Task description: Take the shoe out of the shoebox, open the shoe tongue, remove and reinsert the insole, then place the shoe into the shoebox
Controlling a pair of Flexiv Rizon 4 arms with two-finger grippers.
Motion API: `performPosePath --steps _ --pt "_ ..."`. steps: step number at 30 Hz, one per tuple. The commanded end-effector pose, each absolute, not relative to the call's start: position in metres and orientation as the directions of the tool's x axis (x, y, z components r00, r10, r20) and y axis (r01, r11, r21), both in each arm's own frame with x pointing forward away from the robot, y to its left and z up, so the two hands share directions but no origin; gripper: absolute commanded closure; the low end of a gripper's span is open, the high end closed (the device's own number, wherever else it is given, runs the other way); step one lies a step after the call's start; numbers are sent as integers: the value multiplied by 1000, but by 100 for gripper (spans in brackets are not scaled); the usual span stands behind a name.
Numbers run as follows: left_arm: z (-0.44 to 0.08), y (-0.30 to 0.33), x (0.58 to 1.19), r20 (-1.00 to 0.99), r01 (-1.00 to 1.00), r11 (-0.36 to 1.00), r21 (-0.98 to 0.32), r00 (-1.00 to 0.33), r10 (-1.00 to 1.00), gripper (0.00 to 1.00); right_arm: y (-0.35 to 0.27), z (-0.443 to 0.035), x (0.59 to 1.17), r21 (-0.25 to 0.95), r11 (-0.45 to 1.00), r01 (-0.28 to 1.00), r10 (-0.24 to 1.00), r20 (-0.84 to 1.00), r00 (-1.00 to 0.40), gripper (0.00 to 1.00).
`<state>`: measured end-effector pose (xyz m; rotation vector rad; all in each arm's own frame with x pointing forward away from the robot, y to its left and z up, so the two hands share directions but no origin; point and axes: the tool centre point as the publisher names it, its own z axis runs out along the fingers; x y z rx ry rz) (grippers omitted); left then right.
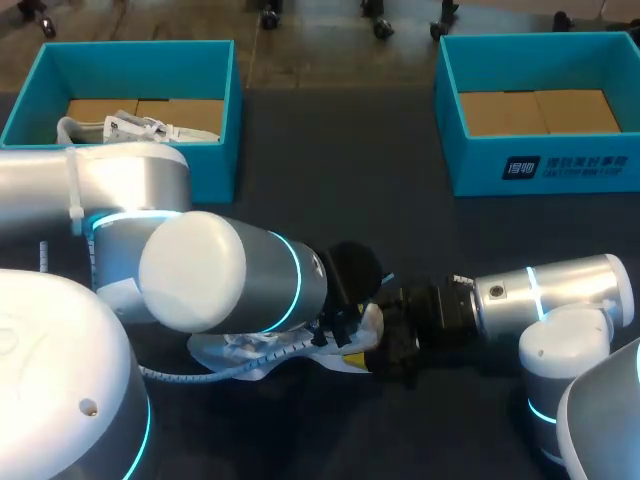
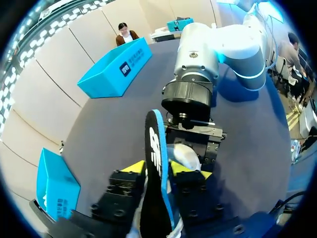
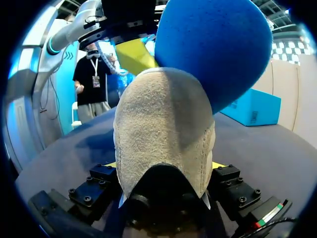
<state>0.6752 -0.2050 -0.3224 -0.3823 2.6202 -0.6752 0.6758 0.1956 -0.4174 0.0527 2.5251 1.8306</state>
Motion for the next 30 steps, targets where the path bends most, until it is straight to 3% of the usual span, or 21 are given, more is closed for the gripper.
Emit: performPosePath --steps 1,10,15,25,26,28,30 --pt "-331 -196 667 -322 -154 837 -525 -874 -363 16 198 -417 676 948 318 15 40 3 -999 100" --pt "-343 -189 669 -343 -160 829 -536 -856 -387 27 198 -417 676 948 318 15 40 3 -999 100" --pt "-345 -189 673 -335 -174 825 -537 -854 -398 44 198 -417 676 948 318 15 40 3 -999 100" --pt "-357 -193 678 -347 -198 825 -529 -837 -424 58 198 -417 676 948 318 15 40 3 -999 100" --pt "-359 -192 680 -347 -206 824 -528 -834 -430 67 198 -417 676 948 318 15 40 3 -999 100" --pt "-359 -192 681 -342 -210 823 -528 -834 -432 100 198 -417 676 948 318 15 40 3 -999 100" --pt "-357 -191 682 -336 -213 819 -533 -835 -436 100 198 -417 676 948 318 15 40 3 -999 100"
